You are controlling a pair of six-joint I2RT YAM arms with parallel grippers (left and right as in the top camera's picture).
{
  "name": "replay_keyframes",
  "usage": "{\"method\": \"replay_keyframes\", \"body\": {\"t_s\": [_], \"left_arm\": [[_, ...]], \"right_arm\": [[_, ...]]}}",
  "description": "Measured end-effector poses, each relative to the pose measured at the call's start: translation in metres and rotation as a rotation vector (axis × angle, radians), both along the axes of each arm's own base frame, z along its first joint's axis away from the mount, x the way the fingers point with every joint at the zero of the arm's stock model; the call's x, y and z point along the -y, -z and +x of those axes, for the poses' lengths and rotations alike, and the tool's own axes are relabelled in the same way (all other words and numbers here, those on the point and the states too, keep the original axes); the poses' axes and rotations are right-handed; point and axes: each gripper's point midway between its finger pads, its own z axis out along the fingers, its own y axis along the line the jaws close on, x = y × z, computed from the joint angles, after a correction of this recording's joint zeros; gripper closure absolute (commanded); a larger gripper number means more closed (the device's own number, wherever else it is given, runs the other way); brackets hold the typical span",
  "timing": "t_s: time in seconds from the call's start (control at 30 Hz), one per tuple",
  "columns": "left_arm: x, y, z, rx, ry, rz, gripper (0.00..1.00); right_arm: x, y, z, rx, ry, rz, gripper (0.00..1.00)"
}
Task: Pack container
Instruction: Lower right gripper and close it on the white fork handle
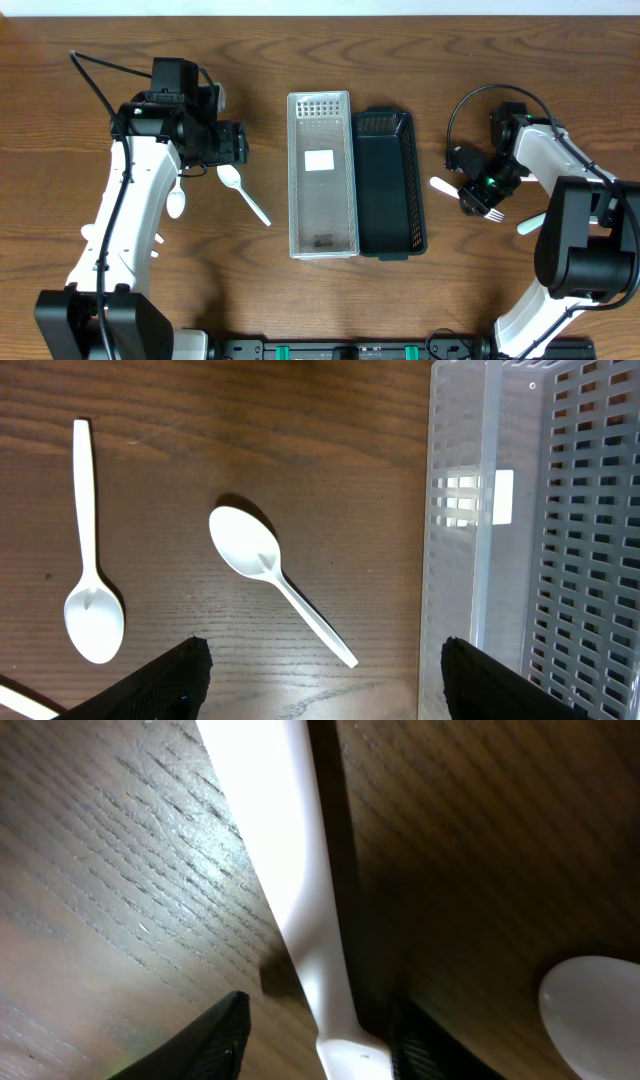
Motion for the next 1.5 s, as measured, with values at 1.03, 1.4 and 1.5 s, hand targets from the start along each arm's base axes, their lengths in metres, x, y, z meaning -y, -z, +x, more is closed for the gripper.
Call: {"method": "replay_keyframes", "body": {"t_s": [1.03,1.4,1.5], "left_arm": [[0.0000,0.0000,-0.0001,0.000,0.000,0.000,0.24],[0.0000,0.0000,0.0000,0.000,0.000,0.000,0.24],[-0.0001,0.0000,0.0000,0.000,0.000,0.000,0.24]], "right_arm": [[-0.0003,0.0009,-0.0010,-0.002,0.002,0.001,0.93],[-0.0014,0.0007,-0.0011,-0.003,0.005,0.007,0.99],[-0.0014,0.0007,-0.0011,-0.003,0.005,0.007,0.99]]}}
